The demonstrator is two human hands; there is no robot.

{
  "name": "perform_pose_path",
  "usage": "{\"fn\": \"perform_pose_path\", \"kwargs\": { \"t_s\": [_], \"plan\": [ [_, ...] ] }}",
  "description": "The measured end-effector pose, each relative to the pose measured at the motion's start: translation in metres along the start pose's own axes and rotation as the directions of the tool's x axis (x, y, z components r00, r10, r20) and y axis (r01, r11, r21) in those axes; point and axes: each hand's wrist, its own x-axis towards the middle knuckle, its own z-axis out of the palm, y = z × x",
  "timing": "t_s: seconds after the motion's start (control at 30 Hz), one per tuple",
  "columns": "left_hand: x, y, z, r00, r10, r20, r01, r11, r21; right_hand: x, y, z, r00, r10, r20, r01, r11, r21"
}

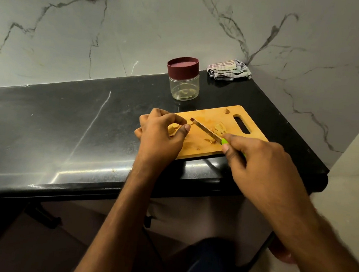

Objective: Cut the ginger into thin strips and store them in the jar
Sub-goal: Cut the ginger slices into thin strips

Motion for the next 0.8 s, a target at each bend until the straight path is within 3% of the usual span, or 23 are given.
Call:
{"fn": "perform_pose_path", "kwargs": {
  "t_s": [0.23, 0.4, 0.6, 0.8],
  "plan": [
    [0.003, -0.001, 0.005, 0.999, -0.002, -0.049, 0.006, 0.998, 0.068, 0.037, 0.023, 0.02, 0.985, -0.137, -0.106, 0.15, 0.979, 0.135],
    [0.004, -0.001, 0.008, 0.999, -0.001, -0.04, 0.006, 0.99, 0.142, 0.039, 0.038, 0.024, 0.988, -0.064, -0.143, 0.113, 0.921, 0.373],
    [0.011, 0.008, 0.009, 0.993, -0.048, -0.109, 0.075, 0.965, 0.25, 0.044, 0.05, 0.023, 0.997, -0.012, -0.072, 0.054, 0.79, 0.61],
    [0.033, 0.014, 0.011, 0.989, -0.141, 0.051, 0.116, 0.934, 0.339, 0.046, 0.05, 0.024, 0.995, -0.034, -0.092, 0.083, 0.802, 0.591]
  ]
}}
